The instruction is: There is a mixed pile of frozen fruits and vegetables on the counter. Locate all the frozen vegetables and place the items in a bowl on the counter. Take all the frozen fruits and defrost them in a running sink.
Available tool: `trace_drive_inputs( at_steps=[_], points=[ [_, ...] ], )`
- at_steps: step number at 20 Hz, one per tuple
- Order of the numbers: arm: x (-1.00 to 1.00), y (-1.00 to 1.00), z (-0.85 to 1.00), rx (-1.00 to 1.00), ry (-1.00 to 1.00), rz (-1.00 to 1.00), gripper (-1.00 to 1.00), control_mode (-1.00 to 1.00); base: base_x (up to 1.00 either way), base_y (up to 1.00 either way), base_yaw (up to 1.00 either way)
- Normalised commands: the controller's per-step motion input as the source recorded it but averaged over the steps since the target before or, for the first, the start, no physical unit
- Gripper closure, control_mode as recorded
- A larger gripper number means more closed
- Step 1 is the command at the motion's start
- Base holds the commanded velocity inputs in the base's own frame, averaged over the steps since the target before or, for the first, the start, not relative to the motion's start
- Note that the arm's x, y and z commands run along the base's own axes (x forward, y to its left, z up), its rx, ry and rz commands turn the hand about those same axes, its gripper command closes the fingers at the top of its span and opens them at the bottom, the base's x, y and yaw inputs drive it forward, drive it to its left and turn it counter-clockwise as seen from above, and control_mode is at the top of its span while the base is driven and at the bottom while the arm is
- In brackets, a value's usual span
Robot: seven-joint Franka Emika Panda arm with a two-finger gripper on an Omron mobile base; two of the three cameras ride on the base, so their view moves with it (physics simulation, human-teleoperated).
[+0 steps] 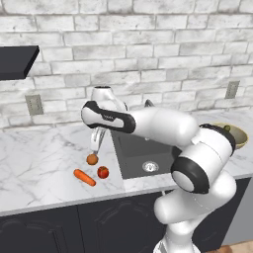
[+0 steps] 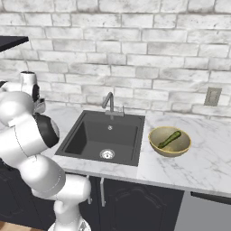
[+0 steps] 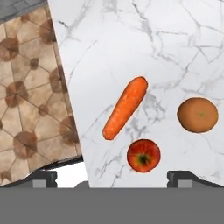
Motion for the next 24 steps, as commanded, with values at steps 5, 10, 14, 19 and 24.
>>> trace_drive_inputs(
  at_steps=[5, 10, 14, 19, 24],
  points=[
    [-0.16, 0.18, -0.11, 0.0, 0.0, 0.0, -1.0, -1.0, 0.0, 0.0, 0.0],
    [-0.14, 0.18, -0.19, 0.0, 0.0, 0.0, -1.0, -1.0, 0.0, 0.0, 0.0],
    [-0.08, 0.14, -0.27, 0.0, 0.0, 0.0, -1.0, -1.0, 0.0, 0.0, 0.0],
    [-0.06, 0.05, -0.24, 0.0, 0.01, 0.0, -1.0, -1.0, 0.0, 0.0, 0.0],
    [-0.05, 0.05, -0.24, 0.0, 0.01, 0.0, -1.0, -1.0, 0.0, 0.0, 0.0]
  ],
)
